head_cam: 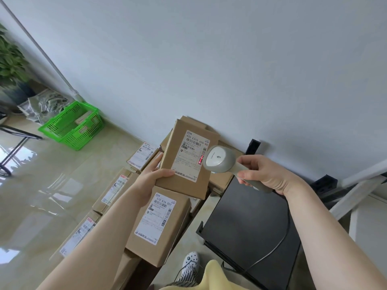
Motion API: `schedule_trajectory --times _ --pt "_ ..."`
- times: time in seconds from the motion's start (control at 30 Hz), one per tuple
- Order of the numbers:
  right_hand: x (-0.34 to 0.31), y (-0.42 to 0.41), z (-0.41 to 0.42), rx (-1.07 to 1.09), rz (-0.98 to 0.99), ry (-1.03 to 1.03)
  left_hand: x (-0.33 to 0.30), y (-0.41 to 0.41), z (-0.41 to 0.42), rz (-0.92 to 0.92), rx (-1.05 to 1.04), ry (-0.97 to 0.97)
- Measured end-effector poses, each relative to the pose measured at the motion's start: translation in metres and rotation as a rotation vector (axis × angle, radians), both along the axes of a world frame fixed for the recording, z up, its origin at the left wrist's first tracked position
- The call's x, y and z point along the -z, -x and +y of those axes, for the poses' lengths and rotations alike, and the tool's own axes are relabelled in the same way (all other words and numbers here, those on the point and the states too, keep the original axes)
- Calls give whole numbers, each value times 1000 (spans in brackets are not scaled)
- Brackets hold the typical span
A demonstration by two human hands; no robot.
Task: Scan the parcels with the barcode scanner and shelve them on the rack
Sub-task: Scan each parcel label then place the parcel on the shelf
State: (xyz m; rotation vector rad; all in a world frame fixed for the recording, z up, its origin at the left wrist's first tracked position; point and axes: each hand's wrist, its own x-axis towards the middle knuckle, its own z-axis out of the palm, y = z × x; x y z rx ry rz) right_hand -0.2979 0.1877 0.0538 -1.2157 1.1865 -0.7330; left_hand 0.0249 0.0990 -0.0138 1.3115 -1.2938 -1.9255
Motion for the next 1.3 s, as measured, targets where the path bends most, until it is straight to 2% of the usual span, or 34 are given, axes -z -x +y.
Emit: schedule_trajectory --times 0.17,0.3,0.4,0.5,0.67,0.87,1.13,1.3 --pt "0 0 -1 2 -10 -8 3 -2 -2 1 -12 -7" --pt "1 -3 -1 88 -73 -33 6 0 -3 -1 -38 -27" --pt "4 -20 -2 237 -273 -54 9 7 -1 -10 -78 -25" --pt "2 -48 -2 400 -480 -158 12 17 3 -19 -122 -35" --pt "0 -79 -1 606 -622 -350 14 37 10 -40 -173 -17" --pt "-2 -87 0 683 -669 -383 13 46 15 -56 -215 -33" --pt "-3 -87 4 673 -649 -380 11 46 19 -62 -213 -29" --pt "2 -84 7 714 -559 -335 9 44 22 -52 -234 -39"
